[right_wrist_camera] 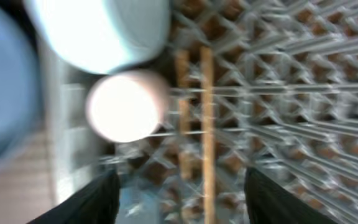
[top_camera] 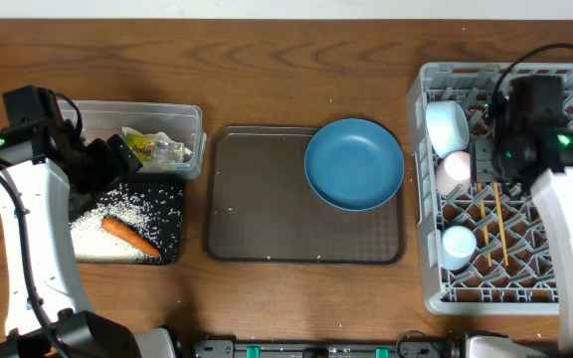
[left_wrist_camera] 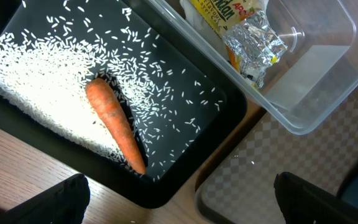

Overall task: Sort waste into correct bins and load items into the dishwasher rack
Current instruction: 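Move the right gripper left and grasp the blue plate rim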

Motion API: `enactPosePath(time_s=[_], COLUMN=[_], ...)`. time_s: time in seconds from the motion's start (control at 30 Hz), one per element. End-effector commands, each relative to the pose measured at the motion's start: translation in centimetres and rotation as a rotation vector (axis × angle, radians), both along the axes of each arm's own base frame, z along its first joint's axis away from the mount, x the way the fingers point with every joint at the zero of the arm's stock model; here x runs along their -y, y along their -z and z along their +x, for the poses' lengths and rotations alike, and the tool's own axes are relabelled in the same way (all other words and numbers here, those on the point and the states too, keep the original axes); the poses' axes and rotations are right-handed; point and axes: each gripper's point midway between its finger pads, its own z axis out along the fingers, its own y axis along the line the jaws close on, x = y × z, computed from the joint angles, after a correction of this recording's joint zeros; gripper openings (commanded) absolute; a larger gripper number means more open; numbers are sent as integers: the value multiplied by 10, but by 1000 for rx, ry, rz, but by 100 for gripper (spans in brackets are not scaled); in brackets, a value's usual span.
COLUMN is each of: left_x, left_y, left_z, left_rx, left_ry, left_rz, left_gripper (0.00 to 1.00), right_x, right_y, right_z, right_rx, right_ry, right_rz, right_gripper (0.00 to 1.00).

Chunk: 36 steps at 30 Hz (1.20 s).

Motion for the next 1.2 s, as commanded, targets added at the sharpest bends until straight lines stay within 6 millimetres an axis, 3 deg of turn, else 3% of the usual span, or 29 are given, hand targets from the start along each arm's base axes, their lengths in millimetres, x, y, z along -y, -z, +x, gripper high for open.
enactPosePath(time_s=[0.0, 0.03, 0.17, 0.3, 0.43, 0.57, 0.67, 0.7, 0.97, 1.17], left_x=[-2, -2, -2, -2, -2, -2, -2, -2, -2, -2], left_y=[-8, -8, -8, -8, -8, -8, -8, -8, -8, -8], left_z=[-1, -1, -1, -1, -1, -1, -1, -1, -1, -1], left_rx=[19, 19, 19, 19, 19, 19, 19, 19, 19, 19], left_ry=[0, 0, 0, 0, 0, 0, 0, 0, 0, 0], left_rz=[14, 14, 14, 14, 14, 14, 14, 14, 14, 14], left_gripper=[98, 98, 98, 98, 98, 98, 98, 98, 98, 98], right_x=[-59, -77, -124, -146, -164, -166, -154, -152, -164, -153], right_y=[-22, -28, -44, -41, -25, 1, 22, 29, 73, 114], right_z=[-3, -7, -15, -14, -7, 1, 3, 1, -4, -12], right_rx=[67, 72, 70, 63, 39, 10, -11, -16, -36, -114], right_ry=[-128, -173, -298, -372, -339, -185, 69, 163, 331, 417], right_rz=[335, 434, 680, 709, 699, 573, 450, 415, 218, 83], right_gripper=[90, 99, 99, 99, 85, 64, 38, 34, 40, 41])
